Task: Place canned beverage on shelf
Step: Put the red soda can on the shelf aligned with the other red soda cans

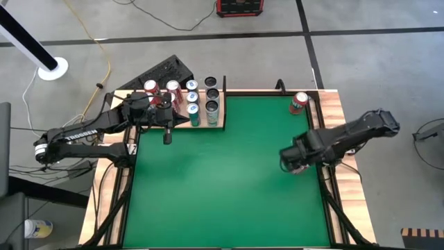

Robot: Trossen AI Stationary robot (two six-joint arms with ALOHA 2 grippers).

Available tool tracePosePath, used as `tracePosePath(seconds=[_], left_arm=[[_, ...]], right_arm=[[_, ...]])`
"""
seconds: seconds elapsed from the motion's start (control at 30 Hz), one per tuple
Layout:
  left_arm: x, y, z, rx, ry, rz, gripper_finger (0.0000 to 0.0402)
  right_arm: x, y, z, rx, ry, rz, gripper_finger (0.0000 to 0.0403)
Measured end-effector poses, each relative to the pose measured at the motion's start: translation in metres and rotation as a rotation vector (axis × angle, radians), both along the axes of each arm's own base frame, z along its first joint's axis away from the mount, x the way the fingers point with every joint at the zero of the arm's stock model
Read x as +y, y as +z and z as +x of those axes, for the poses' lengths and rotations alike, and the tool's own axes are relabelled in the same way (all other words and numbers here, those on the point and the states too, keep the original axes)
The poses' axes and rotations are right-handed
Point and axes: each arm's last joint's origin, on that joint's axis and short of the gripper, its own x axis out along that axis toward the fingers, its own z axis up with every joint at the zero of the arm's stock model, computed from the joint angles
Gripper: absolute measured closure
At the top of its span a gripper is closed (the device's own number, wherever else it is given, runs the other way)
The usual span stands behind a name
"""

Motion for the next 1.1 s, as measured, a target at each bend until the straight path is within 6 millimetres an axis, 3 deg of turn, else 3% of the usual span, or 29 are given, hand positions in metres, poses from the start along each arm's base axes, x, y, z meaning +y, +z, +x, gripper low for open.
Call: tracePosePath(seconds=[0.2,0.47,0.77,0.9,1.1], left_arm=[[0.000,0.001,0.000,-0.020,0.008,-0.018,0.0401],[-0.001,0.002,0.001,-0.036,0.016,-0.063,0.0402],[-0.006,0.002,0.003,-0.037,0.004,-0.071,0.0402],[-0.006,0.002,0.003,-0.039,0.027,-0.070,0.0402],[-0.006,0.002,0.003,-0.039,0.030,-0.074,0.0402]], right_arm=[[0.011,-0.007,-0.009,-0.081,0.019,-0.010,0.0075],[0.004,-0.001,-0.019,-0.119,0.049,-0.092,0.0075],[-0.006,-0.024,-0.025,-0.188,0.087,-0.058,0.0074],[-0.007,-0.021,-0.024,-0.189,0.095,-0.053,0.0081],[-0.006,-0.007,-0.019,-0.233,0.189,-0.054,0.0125]])
